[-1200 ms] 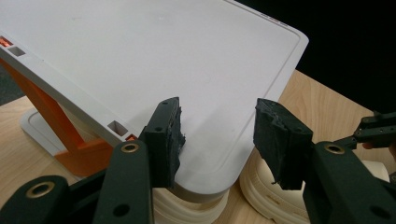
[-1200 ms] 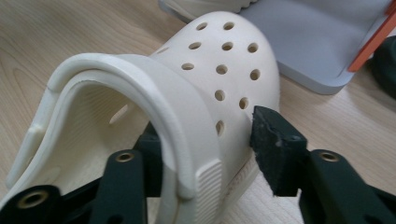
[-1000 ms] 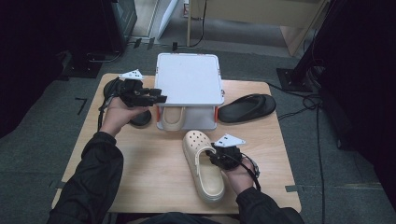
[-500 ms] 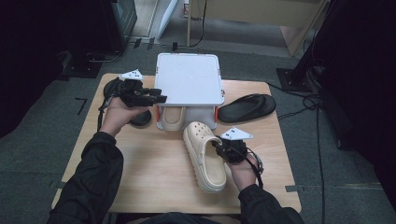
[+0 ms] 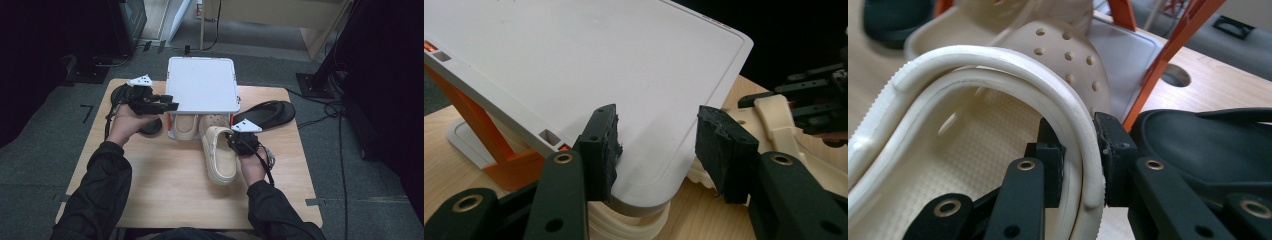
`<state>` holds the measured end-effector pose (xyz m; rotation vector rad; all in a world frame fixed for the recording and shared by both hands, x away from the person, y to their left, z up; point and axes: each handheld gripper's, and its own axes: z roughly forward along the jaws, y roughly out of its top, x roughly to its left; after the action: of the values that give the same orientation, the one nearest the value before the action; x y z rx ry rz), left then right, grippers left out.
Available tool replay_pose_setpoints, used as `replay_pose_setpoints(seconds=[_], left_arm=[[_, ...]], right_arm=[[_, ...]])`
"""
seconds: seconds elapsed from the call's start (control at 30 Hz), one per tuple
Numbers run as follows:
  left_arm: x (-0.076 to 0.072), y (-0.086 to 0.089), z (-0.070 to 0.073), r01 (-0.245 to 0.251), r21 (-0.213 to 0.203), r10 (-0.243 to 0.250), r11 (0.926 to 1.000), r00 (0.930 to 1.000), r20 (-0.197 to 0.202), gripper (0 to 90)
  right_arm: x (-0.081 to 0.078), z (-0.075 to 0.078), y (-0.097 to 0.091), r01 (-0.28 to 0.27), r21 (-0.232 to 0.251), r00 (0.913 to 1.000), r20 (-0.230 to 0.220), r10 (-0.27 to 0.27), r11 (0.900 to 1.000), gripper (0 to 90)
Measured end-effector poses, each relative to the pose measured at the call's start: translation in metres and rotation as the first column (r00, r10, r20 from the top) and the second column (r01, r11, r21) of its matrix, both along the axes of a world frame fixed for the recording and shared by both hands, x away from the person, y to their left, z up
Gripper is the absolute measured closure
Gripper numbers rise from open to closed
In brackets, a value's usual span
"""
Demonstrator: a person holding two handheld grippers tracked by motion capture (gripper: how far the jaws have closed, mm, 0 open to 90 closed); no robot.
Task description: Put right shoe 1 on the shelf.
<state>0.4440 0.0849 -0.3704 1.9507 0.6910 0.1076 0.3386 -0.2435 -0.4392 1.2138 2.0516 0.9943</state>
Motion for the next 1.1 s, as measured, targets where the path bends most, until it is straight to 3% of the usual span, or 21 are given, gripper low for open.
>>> replay_pose_setpoints(seconds=[0.1,0.37,0.47,0.57,0.87,1.1], left_arm=[[0.0,0.0,0.0,0.002,0.0,-0.002,1.0,1.0,-0.003,52.3],[0.0,0.001,0.001,0.001,0.001,-0.001,1.0,1.0,-0.009,53.4],[0.0,0.001,0.001,0.001,0.001,-0.001,1.0,1.0,-0.008,53.4],[0.0,0.001,0.001,0.002,0.002,-0.001,1.0,1.0,-0.008,53.4],[-0.001,0.001,0.001,-0.001,0.006,0.001,1.0,1.0,-0.005,53.4],[-0.001,0.001,0.001,0.0,0.011,0.0,0.9999,1.0,-0.003,53.6]], right_arm=[[0.007,-0.003,0.003,0.006,-0.013,0.9998,0.017,-0.006,0.9999,74.1],[0.016,-0.015,0.009,0.019,-0.035,0.9997,-0.011,-0.02,0.9992,68.0],[0.015,-0.015,0.007,0.02,-0.023,0.9994,-0.029,-0.021,0.9995,64.0],[0.012,-0.012,0.001,0.015,0.038,0.9985,-0.053,-0.013,0.9992,56.9],[-0.019,0.003,-0.027,-0.086,0.093,0.9931,-0.073,0.093,0.9919,55.6],[-0.05,-0.005,-0.047,-0.156,0.14,0.9763,-0.129,0.174,0.9778,60.7]])
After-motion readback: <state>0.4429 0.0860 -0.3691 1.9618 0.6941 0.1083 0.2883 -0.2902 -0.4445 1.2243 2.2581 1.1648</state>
